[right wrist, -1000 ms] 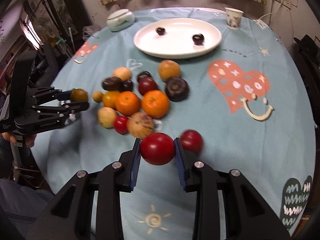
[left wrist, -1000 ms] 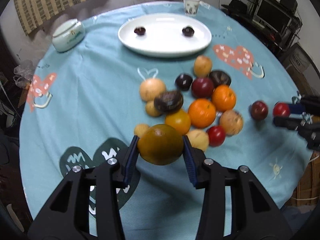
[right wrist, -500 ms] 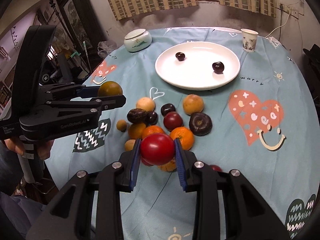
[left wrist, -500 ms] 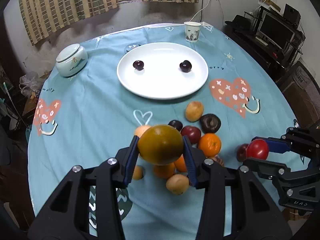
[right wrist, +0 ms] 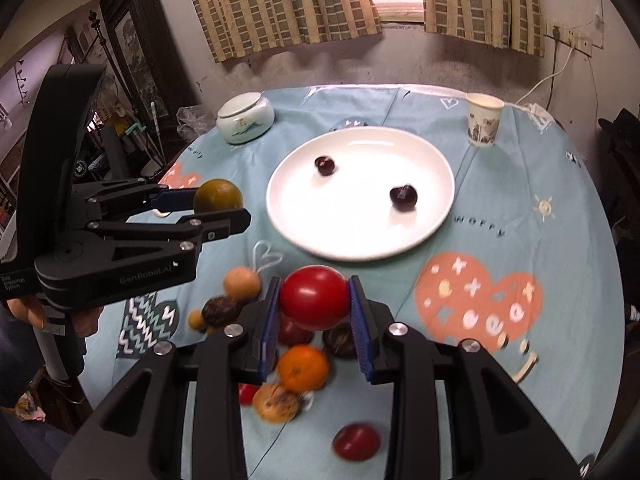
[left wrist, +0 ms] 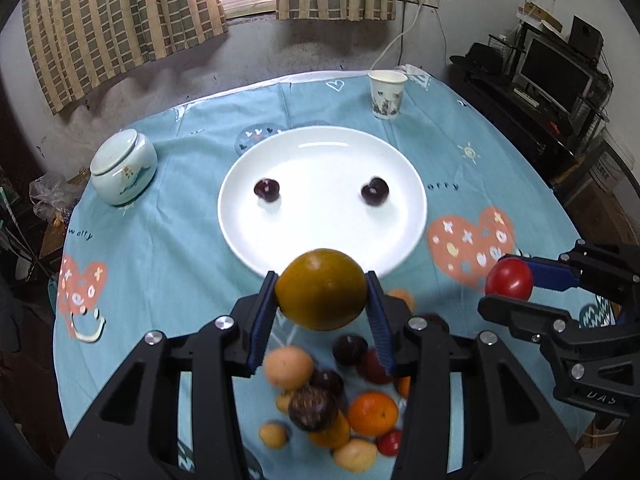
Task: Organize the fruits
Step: 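Carry the red plum and yellow tomato onto the plate and open both tools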
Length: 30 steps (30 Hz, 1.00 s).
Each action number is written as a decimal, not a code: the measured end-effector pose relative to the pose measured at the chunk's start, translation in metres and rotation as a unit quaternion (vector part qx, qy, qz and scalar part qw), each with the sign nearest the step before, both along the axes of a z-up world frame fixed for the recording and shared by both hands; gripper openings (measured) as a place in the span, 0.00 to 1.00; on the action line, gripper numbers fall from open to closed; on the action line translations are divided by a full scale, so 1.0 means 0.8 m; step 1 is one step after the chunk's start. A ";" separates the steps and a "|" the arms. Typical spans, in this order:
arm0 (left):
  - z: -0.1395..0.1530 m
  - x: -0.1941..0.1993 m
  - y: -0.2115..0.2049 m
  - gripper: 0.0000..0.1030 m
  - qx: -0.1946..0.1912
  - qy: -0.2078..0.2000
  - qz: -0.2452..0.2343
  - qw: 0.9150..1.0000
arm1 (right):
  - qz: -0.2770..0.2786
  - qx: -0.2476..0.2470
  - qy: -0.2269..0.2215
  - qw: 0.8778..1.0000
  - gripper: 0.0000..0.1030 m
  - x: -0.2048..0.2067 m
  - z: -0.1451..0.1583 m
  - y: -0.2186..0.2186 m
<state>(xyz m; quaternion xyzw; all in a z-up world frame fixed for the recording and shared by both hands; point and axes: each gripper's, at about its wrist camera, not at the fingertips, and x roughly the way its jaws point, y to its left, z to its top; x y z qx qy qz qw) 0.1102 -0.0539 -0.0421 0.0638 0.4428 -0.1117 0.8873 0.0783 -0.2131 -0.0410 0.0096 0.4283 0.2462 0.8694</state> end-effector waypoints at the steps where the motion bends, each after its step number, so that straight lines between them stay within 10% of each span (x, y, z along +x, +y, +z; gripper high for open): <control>1: 0.000 0.010 0.001 0.42 0.001 -0.001 0.005 1.000 | -0.003 -0.001 -0.005 1.000 0.32 0.014 0.001 0.001; 23: -0.092 0.129 0.010 0.47 0.030 0.078 0.051 0.995 | -0.033 -0.045 0.071 0.996 0.34 0.191 -0.074 0.043; 26: -0.083 0.127 0.013 0.69 0.030 0.058 0.057 0.996 | -0.040 -0.049 0.059 0.996 0.49 0.196 -0.069 0.043; 28: -0.075 0.127 0.015 0.74 0.026 0.051 0.058 0.997 | -0.046 -0.028 0.039 0.998 0.85 0.196 -0.057 0.038; 30: -0.069 0.127 0.018 0.74 0.024 0.047 0.064 0.997 | -0.041 -0.035 0.028 0.998 0.85 0.195 -0.047 0.041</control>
